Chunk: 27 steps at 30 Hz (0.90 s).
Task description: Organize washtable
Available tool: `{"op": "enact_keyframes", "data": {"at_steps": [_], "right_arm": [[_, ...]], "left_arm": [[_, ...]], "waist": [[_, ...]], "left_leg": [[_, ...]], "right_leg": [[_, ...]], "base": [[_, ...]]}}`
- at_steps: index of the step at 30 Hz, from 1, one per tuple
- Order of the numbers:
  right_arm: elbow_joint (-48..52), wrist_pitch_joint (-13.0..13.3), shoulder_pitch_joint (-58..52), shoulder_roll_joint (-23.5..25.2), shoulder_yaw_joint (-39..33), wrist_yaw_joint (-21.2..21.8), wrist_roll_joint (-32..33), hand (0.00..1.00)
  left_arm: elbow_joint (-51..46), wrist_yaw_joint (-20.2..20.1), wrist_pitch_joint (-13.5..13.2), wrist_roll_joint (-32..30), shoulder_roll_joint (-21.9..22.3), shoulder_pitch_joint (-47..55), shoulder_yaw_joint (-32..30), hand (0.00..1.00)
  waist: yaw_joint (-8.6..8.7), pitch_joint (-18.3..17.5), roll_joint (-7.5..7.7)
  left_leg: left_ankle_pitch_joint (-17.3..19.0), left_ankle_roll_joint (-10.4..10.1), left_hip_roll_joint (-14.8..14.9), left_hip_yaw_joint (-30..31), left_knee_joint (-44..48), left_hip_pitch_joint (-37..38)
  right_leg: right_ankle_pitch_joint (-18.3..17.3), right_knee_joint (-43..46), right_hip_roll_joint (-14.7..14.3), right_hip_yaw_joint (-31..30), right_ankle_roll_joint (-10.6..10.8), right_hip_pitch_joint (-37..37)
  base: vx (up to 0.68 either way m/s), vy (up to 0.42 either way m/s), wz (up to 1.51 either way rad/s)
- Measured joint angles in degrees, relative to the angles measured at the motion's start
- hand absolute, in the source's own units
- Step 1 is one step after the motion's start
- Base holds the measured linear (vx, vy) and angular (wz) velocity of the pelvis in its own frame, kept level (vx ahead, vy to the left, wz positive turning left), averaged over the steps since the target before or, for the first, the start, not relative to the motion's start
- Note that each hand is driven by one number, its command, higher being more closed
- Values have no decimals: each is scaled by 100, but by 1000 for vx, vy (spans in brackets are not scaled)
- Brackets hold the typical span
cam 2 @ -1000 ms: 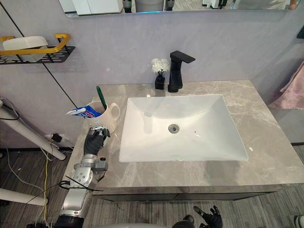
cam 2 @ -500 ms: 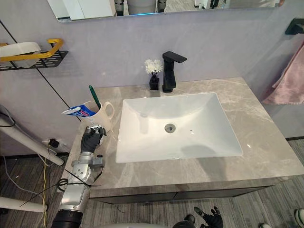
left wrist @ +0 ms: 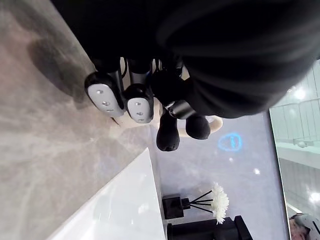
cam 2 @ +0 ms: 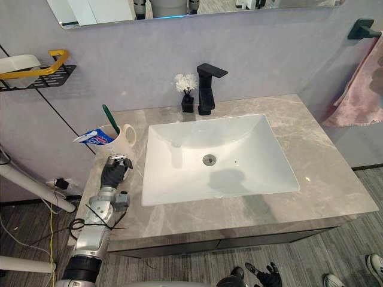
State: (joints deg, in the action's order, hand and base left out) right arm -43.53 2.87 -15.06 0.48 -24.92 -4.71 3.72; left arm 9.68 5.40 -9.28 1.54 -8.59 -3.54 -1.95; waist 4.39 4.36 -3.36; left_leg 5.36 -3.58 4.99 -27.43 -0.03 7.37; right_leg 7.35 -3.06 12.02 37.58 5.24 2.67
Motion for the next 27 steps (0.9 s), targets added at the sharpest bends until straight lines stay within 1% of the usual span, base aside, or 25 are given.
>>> {"op": "enact_keyframes", "data": {"at_steps": [3,4,5,15,21,27], "right_arm": [[0,0,-15,-4,1,0,-4,0],[0,0,-24,-10,3,0,-28,0],[0,0,-31,-21,12,0,-62,0],[2,-1,-44,-36,44,2,-162,0],[4,0,-49,-36,80,2,-163,0],[3,0,-65,-36,83,2,-161,0]], "left_arm": [[25,0,5,0,-136,-29,-14,100],[59,0,5,-1,-146,-50,-46,100],[150,-1,5,0,-175,-101,-59,100],[349,-2,21,-27,-395,-281,-88,100],[673,1,37,-223,-495,-555,-92,100],[675,4,37,-223,-518,-643,-86,100]], "waist": [[36,1,3],[89,1,4],[103,1,5],[116,-6,51],[123,-4,70],[123,1,85]], "left_leg": [[0,0,0,-27,0,-2],[0,0,-1,-27,0,-2],[0,0,-1,-27,0,-2],[0,0,-1,-93,-4,-45],[0,0,-6,-102,3,-60],[-2,2,-11,-43,8,-88]], "right_leg": [[22,-32,0,-20,5,-4],[22,-33,0,-21,5,-4],[22,-33,0,-21,5,-5],[73,-101,-10,-80,-17,-66],[87,-105,-6,-99,-20,-90],[87,-105,7,-7,-20,-81]], "base": [[-5,-4,-4],[0,0,0],[0,0,0],[3,-3,-2],[1,-1,-1],[-1,-6,4]]}}
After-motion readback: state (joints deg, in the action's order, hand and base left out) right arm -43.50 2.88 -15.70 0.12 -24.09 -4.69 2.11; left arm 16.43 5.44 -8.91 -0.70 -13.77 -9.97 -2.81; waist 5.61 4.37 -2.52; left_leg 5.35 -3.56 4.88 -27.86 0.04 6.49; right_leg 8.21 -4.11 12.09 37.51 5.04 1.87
